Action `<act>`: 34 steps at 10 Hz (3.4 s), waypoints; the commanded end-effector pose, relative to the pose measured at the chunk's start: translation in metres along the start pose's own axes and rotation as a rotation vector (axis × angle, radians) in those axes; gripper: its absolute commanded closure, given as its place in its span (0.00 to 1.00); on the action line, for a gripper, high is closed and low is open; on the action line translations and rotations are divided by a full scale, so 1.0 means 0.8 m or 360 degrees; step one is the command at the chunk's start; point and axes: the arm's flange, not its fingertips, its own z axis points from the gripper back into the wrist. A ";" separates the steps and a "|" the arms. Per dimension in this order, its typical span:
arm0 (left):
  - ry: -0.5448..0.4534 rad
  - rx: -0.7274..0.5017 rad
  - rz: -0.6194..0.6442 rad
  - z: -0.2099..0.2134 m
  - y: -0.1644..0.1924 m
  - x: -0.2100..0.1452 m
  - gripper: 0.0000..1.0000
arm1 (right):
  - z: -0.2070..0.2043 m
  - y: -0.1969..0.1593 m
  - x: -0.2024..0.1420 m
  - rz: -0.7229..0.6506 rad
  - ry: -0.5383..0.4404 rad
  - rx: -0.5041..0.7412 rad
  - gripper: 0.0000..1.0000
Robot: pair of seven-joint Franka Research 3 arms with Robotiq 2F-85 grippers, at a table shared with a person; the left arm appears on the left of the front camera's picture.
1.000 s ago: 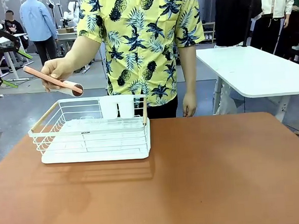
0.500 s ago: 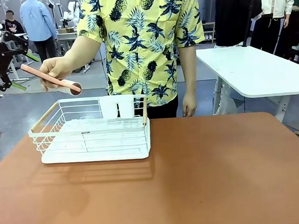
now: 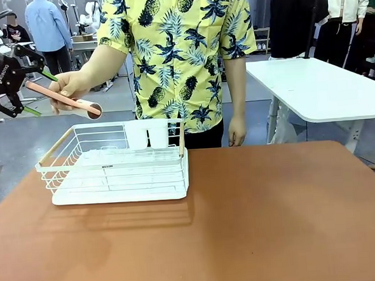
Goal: Clean the table.
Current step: Pick up the Lint Roller when the human hands it over, then clean the table with the Lint Roller when the human lifts the Dish drying rack.
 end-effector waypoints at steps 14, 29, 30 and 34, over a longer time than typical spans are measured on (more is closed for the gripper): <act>0.0015 -0.0116 -0.0069 -0.004 -0.003 -0.001 0.91 | 0.001 0.003 -0.001 0.0007 0.0001 0.0006 0.00; 0.0007 0.0004 -0.0012 -0.009 -0.003 -0.002 0.91 | 0.001 0.003 -0.001 0.0007 0.0001 0.0006 0.00; 0.0007 0.0004 -0.0012 -0.009 -0.003 -0.002 0.91 | 0.001 0.003 -0.001 0.0007 0.0001 0.0006 0.00; 0.0007 0.0004 -0.0012 -0.009 -0.003 -0.002 0.91 | 0.001 0.003 -0.001 0.0007 0.0001 0.0006 0.00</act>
